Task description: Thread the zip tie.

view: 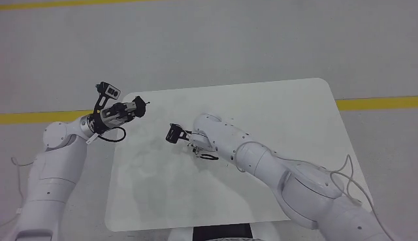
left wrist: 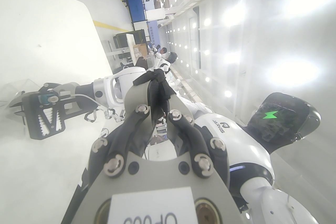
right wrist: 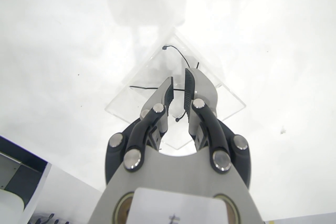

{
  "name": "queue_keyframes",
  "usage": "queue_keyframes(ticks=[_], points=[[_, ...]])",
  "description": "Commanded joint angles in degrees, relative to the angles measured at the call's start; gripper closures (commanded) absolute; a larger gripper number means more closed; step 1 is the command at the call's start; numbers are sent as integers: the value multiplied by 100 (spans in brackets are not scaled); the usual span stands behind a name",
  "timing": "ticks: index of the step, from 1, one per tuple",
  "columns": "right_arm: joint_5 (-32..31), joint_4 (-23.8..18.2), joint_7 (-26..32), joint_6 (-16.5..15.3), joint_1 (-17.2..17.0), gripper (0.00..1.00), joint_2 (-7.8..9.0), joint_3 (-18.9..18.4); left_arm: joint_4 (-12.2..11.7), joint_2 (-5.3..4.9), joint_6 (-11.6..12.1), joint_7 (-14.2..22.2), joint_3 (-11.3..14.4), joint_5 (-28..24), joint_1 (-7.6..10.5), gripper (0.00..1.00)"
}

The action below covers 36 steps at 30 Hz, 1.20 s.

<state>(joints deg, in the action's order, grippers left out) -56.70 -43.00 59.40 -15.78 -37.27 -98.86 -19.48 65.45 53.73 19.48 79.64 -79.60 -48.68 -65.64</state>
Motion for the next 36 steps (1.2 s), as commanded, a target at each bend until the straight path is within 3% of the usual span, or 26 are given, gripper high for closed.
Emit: queue_keyframes(ticks=[1,4,9,13,27,30,34,36], points=[[-6,28,5,-10,3,95,-16,-17,0,0,0,0,0,0,0,100],[-19,71,18,-32,8,100,-39,-47,0,0,0,0,0,0,0,100],[-64,127,8,-68,10,100,-69,-95,0,0,0,0,0,0,0,100],[-189,133,-26,-42,4,78,-81,-109,0,0,0,0,0,0,0,100],[-443,208,-53,-79,-76,73,-128,-185,0,0,0,0,0,0,0,100],[-440,249,-45,-95,-79,78,-144,-221,0,0,0,0,0,0,0,100],[-450,294,-47,-129,-78,97,-169,-255,0,0,0,0,0,0,0,100],[-464,306,-43,-135,-77,100,-183,-270,0,0,0,0,0,0,0,100]])
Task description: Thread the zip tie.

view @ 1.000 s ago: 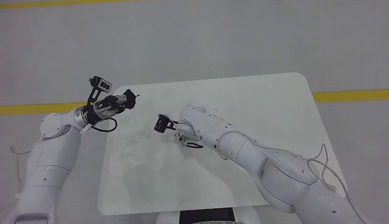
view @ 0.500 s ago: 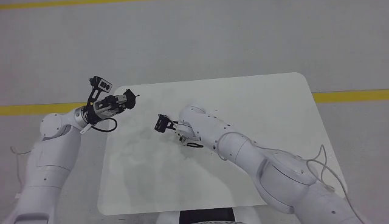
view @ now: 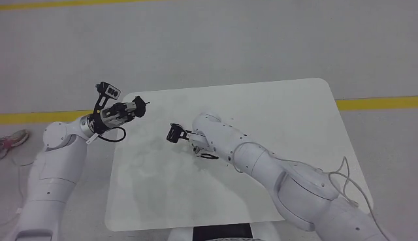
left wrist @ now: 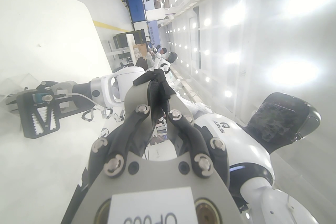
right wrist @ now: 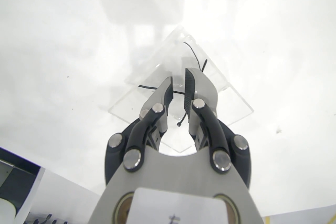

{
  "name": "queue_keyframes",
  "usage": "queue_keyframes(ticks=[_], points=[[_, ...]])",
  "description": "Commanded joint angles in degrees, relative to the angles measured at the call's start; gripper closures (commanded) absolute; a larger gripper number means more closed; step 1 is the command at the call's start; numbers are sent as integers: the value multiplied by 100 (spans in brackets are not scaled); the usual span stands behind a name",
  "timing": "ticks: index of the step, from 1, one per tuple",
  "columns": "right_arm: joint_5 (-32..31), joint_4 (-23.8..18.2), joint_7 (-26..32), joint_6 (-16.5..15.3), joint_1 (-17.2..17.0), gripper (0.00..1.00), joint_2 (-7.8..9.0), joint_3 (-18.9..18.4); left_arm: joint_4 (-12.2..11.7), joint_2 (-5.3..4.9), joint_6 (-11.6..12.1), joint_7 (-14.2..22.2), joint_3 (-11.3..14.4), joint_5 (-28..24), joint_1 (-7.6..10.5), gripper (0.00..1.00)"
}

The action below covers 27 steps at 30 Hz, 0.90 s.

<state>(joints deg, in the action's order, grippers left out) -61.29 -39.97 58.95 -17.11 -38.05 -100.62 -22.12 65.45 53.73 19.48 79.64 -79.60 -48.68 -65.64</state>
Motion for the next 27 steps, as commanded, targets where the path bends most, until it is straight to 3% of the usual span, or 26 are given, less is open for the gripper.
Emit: queue_keyframes(ticks=[1,8,12,27], points=[[-10,3,7,-2,1,100,-12,-14,0,0,0,0,0,0,0,100],[-146,-69,41,85,-14,100,-31,-56,0,0,0,0,0,0,0,100],[-277,-153,69,186,-53,95,-21,-77,0,0,0,0,0,0,0,100],[-860,-731,406,660,-326,94,102,-231,0,0,0,0,0,0,0,100]])
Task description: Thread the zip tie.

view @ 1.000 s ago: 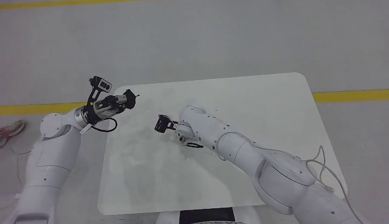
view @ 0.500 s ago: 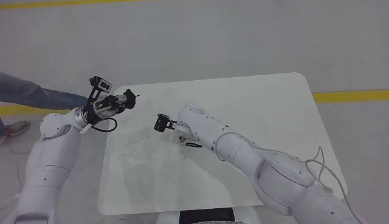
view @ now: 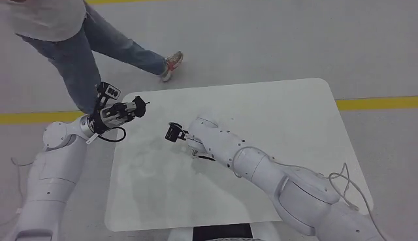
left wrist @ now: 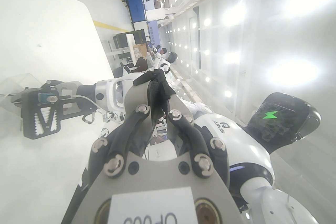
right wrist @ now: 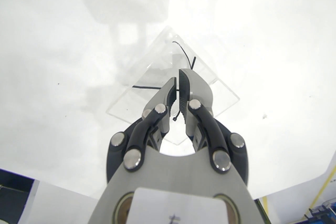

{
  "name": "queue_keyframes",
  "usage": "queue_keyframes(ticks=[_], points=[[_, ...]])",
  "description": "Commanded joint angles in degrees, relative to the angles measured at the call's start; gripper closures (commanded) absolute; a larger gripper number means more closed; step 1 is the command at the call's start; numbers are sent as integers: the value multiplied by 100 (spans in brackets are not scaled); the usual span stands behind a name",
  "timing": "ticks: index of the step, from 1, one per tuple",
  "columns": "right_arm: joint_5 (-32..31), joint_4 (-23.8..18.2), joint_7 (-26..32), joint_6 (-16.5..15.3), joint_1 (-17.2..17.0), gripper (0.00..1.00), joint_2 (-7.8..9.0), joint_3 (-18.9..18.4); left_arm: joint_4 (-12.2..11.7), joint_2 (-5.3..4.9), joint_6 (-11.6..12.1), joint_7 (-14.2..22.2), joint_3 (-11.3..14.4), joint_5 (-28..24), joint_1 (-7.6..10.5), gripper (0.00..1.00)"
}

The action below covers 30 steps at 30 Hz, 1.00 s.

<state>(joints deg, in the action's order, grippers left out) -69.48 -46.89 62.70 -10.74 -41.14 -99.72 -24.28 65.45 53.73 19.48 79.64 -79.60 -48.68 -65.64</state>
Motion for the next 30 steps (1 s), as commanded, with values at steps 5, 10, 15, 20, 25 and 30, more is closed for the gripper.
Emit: queue_keyframes(ticks=[5,10,15,20,25,30], points=[[-267,-227,112,135,-122,91,70,-81,0,0,0,0,0,0,0,100],[-417,-279,150,177,-211,87,100,-142,0,0,0,0,0,0,0,100],[-465,-235,143,162,-256,81,92,-207,0,0,0,0,0,0,0,100],[-464,-160,153,135,-261,68,61,-261,0,0,0,0,0,0,0,100],[-412,-41,118,67,-249,67,19,-323,0,0,0,0,0,0,0,100],[-368,86,71,10,-222,68,-25,-370,0,0,0,0,0,0,0,100]])
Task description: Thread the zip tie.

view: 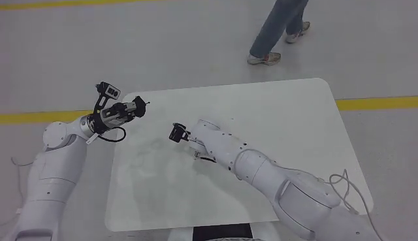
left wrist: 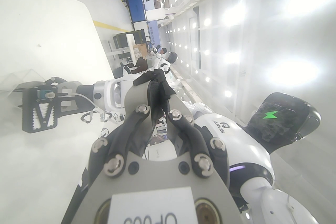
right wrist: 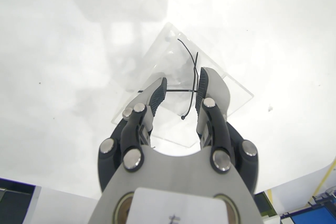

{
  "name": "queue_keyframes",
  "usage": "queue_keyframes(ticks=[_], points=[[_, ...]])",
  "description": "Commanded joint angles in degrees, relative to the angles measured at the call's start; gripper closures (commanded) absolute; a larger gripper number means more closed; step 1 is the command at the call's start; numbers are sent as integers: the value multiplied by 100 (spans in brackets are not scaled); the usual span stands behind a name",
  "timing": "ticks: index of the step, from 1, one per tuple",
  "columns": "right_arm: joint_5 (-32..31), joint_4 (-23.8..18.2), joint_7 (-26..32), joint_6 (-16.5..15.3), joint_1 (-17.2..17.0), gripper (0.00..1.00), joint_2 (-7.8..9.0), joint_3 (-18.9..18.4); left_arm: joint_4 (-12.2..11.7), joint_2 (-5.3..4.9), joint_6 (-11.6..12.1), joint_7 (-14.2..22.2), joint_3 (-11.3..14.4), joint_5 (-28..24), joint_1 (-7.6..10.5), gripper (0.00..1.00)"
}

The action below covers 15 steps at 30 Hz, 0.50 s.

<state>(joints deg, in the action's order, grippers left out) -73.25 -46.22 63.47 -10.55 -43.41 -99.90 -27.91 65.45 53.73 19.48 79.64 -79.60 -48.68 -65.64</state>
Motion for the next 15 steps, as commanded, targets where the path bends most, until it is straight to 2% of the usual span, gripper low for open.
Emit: queue_keyframes(ticks=[1,9,11,15], points=[[30,56,-19,-29,17,69,-19,-22,0,0,0,0,0,0,0,100],[67,287,-81,-78,104,74,-109,-64,0,0,0,0,0,0,0,100],[70,330,-90,-79,120,78,-133,-71,0,0,0,0,0,0,0,100],[69,367,-103,-88,144,94,-168,-89,0,0,0,0,0,0,0,100]])
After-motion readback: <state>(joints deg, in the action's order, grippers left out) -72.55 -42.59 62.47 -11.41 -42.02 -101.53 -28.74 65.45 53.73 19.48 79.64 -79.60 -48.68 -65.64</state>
